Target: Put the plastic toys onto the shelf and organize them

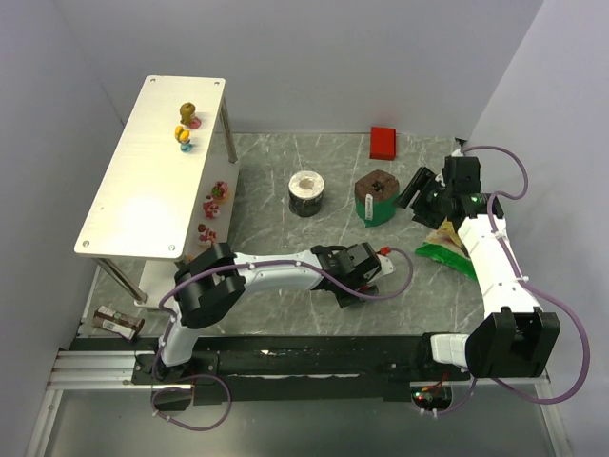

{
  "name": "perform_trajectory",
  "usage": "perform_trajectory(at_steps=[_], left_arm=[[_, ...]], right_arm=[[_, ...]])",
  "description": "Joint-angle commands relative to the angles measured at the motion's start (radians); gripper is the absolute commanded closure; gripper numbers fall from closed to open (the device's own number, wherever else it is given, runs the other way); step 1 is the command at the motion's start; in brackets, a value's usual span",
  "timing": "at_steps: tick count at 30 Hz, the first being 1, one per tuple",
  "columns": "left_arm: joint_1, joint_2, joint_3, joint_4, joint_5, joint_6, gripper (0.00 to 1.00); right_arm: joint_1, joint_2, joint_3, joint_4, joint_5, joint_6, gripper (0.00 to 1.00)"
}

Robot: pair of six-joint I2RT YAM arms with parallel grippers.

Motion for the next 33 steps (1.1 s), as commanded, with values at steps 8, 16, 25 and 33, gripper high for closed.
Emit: perform_trajectory(at_steps=[8,16,25,33], left_arm=[[0.033,0.012,0.023,0.061,0.051,0.006,0.24],[0.051,0.009,0.015,0.089,0.092,-0.005,0.32],[0.051,0.015,0.009,0.087,0.123,0.004,0.56],[0.066,-0.003,0.039,0.032,0.091,-0.037,0.83]], right_arm=[[-0.010,-0.003,0.036,0.008,-0.009,-0.013,0.26],[-0.010,0.004,0.046,0.009,-0.011,-0.014,0.27],[-0.011,0.010,0.049,0.013,-0.011,-0.016,0.27],[-0.013,0.021,0.050,0.025,-0.018,-0.007,0.28]])
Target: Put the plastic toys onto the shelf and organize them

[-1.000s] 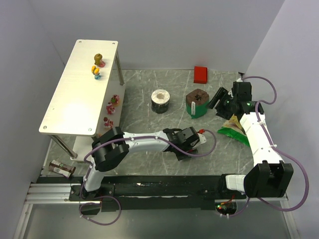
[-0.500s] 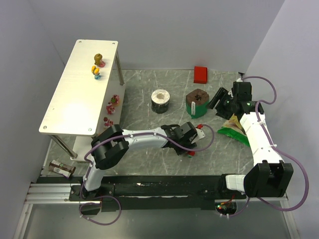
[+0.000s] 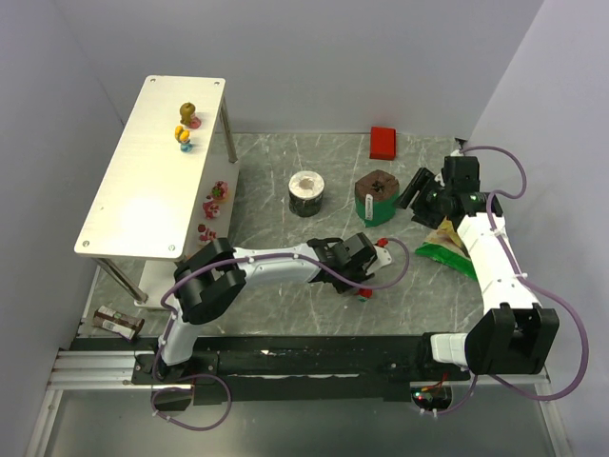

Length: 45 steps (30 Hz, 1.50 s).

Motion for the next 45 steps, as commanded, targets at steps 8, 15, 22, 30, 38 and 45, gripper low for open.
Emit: perform_trajectory(at_steps=[8,15,22,30,38,45], left_arm=[[0.029,-0.118,0.231,-0.332,-0.167,-0.222,0.85],[0.047,-0.190,0.403,-0.591,-0.330,-0.365,0.83],[0.110,-0.208,0.640,-0.848,-0.425,-0.532,0.80],[0.145,-0.326,0.686,-0.953,-0.427,-0.687,0.82],[0.202,-0.469,0.690,-0.955,-0.528,-0.682,0.81],[0.363,-0.501,0.680,-0.946,-0.655,-0.584,0.77]], right_arm=[[-0.009,0.009,0.041,0.067,-0.027,0.020,0.29],[-0.004,0.024,0.035,0.105,-0.060,0.039,0.30],[0.020,0.050,0.067,0.113,-0.058,0.049,0.31],[0.097,0.086,0.099,0.110,-0.038,0.053,0.31],[0.157,0.130,0.150,0.105,-0.024,0.054,0.32],[0.200,0.155,0.179,0.100,-0.021,0.059,0.31]])
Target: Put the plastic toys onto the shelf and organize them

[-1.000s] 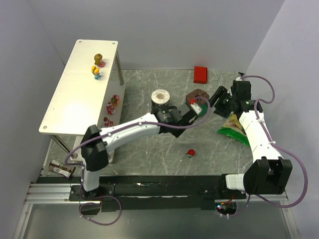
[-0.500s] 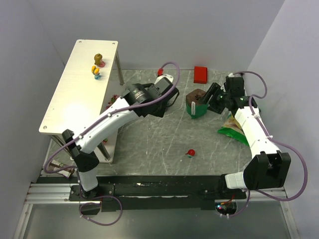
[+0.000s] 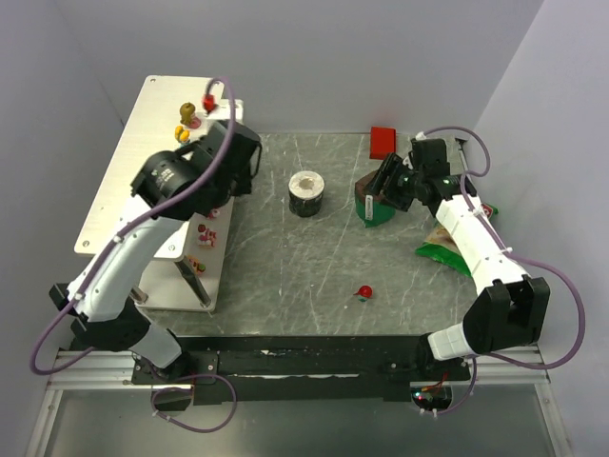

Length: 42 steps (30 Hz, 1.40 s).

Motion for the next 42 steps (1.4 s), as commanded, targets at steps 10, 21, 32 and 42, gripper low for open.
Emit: perform_trajectory(at_steps=[10,21,32,42], left_arm=[[0.292,-0.088,-0.017,0.049,-0.079,0.119,0.75],[0.357,-0.134,-0.126,0.037,-0.034,0.148,0.75],[0.358,-0.188,-0.118,0.030,0.035,0.151,0.79],[0.358,-0.236,-0.186,0.014,0.084,0.148,0.85]], right_arm=[[0.034,0.039,0.126,-0.049,0.027,-0.023,0.32],[0.039,0.076,0.175,-0.082,0.024,-0.040,0.32],[0.056,0.099,0.178,-0.077,0.017,-0.039,0.32],[0.105,0.145,0.251,-0.091,0.020,-0.039,0.32]])
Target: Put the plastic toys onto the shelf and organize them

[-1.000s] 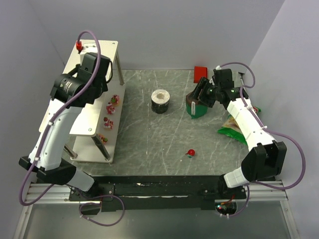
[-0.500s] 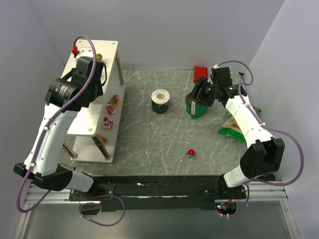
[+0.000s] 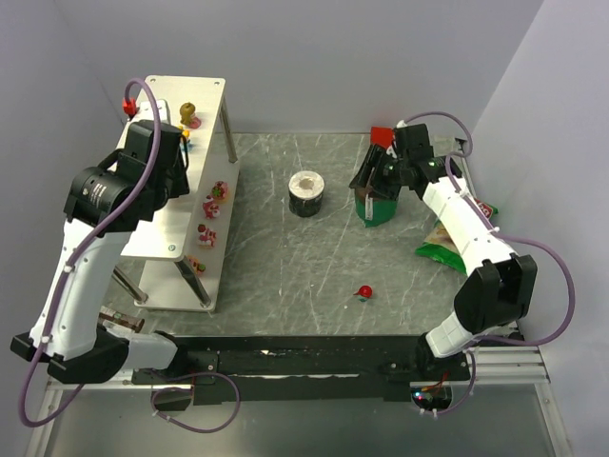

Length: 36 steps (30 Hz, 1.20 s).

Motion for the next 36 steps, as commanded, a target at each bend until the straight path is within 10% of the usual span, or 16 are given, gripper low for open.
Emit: perform_trajectory(at_steps=[1,36], left_arm=[[0.002,-0.024,-0.022,-0.008,0.039,0.006,0.86],[0.002,0.056,-0.014,-0.020,0.045,0.021,0.64]], right_arm=[[0.034,0.011,0.075,0.004,0.008,-0.006,0.32],[0.087,0.042,0.069,0.017,-0.008,-0.009,0.32]])
